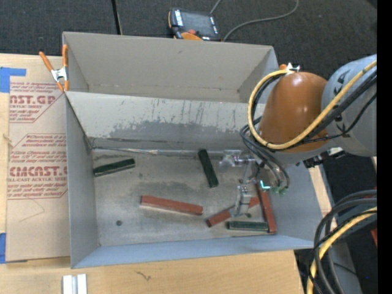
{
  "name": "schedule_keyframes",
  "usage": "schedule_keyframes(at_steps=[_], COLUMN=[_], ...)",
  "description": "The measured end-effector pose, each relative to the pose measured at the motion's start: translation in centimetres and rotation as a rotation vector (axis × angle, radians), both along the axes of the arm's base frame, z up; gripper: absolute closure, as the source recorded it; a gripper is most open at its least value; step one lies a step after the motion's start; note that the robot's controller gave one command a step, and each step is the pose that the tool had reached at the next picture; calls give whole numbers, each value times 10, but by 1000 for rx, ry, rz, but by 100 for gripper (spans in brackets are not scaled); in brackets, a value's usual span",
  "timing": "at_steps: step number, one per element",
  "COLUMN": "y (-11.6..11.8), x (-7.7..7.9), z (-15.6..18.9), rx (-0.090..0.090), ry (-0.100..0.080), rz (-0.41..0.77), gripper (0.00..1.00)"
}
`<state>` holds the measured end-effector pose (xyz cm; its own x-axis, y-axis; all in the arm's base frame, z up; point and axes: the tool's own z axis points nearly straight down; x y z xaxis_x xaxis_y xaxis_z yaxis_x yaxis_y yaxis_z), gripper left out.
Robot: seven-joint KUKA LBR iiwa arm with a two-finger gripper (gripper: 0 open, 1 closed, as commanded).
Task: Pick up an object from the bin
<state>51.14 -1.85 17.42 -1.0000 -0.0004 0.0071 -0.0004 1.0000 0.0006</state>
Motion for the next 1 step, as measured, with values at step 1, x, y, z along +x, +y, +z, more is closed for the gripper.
schedule_keyframes(at_steps=[1], y=[4], x=[-2], z=[-108], rx=[0], ry=[1], rz=[27], gripper=[0])
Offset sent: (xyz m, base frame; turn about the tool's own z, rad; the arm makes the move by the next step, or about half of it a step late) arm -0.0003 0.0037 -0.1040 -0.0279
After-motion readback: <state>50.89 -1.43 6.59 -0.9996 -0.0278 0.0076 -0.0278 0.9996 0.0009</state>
